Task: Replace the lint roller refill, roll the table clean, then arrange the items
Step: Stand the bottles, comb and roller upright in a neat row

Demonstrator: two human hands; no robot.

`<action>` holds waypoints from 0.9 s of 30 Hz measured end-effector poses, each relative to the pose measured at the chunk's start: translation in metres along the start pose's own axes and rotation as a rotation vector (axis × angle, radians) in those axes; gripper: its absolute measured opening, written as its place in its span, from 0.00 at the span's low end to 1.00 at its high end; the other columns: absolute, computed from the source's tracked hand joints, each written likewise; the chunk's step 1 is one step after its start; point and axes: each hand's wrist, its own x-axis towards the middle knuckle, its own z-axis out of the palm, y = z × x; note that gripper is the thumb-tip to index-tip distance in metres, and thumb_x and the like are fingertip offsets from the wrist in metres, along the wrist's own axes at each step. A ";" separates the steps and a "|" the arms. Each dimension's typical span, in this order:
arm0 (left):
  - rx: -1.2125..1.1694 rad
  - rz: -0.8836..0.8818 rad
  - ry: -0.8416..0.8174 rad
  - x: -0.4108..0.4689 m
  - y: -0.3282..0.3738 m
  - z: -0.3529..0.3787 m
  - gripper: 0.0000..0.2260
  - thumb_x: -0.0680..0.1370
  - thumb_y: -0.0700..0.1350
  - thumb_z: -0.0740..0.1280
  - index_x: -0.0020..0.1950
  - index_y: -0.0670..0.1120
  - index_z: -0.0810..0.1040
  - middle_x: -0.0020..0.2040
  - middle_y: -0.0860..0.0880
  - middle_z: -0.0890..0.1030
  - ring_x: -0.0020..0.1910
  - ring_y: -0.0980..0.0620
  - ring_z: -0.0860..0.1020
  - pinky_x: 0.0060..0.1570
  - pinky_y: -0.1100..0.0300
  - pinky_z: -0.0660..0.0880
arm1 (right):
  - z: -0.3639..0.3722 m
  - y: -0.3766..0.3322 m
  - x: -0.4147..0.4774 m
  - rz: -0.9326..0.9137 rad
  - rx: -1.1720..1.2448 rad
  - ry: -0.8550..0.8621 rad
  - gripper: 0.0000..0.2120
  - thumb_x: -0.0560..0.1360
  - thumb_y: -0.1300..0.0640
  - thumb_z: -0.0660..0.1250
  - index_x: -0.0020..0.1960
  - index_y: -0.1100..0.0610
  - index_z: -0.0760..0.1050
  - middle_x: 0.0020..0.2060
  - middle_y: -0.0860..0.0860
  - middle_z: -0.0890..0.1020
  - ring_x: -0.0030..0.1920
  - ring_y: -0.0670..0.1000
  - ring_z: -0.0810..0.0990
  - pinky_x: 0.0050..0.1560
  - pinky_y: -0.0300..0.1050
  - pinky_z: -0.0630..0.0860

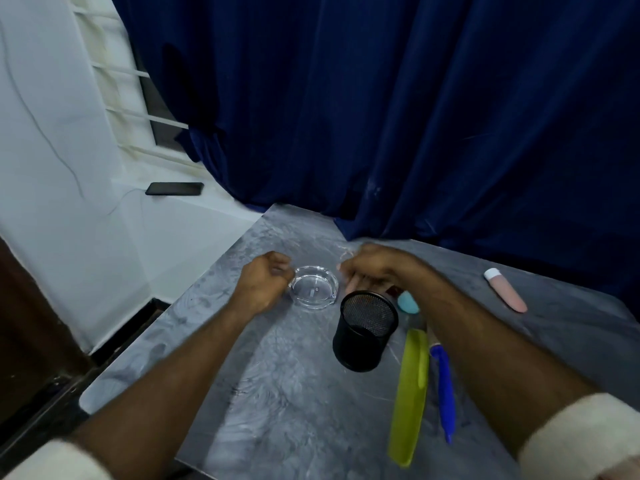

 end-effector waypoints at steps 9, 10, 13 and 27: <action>-0.175 0.297 -0.249 -0.116 0.010 0.028 0.36 0.68 0.57 0.79 0.75 0.58 0.75 0.69 0.61 0.80 0.62 0.60 0.79 0.54 0.61 0.83 | 0.009 0.065 -0.111 -0.136 0.508 0.387 0.17 0.81 0.45 0.66 0.56 0.59 0.80 0.54 0.56 0.85 0.54 0.58 0.85 0.48 0.53 0.85; -0.134 0.301 -0.241 -0.119 0.011 0.036 0.39 0.67 0.58 0.80 0.77 0.58 0.73 0.71 0.60 0.78 0.64 0.60 0.79 0.57 0.57 0.83 | 0.020 0.068 -0.119 -0.148 0.519 0.385 0.16 0.81 0.45 0.66 0.55 0.57 0.80 0.55 0.54 0.85 0.54 0.56 0.85 0.47 0.51 0.85; -0.037 0.336 -0.179 -0.124 0.010 0.052 0.43 0.65 0.62 0.81 0.78 0.58 0.70 0.71 0.58 0.77 0.65 0.57 0.80 0.64 0.52 0.81 | 0.053 0.074 -0.130 -0.185 0.575 0.393 0.12 0.81 0.45 0.66 0.54 0.51 0.81 0.54 0.51 0.85 0.54 0.51 0.85 0.51 0.57 0.86; -0.133 0.334 0.058 -0.130 -0.021 0.000 0.39 0.61 0.62 0.82 0.71 0.60 0.78 0.62 0.61 0.84 0.57 0.63 0.84 0.52 0.64 0.84 | 0.112 0.040 -0.110 -0.408 0.722 0.340 0.11 0.81 0.58 0.67 0.62 0.50 0.79 0.55 0.47 0.86 0.57 0.46 0.85 0.50 0.47 0.85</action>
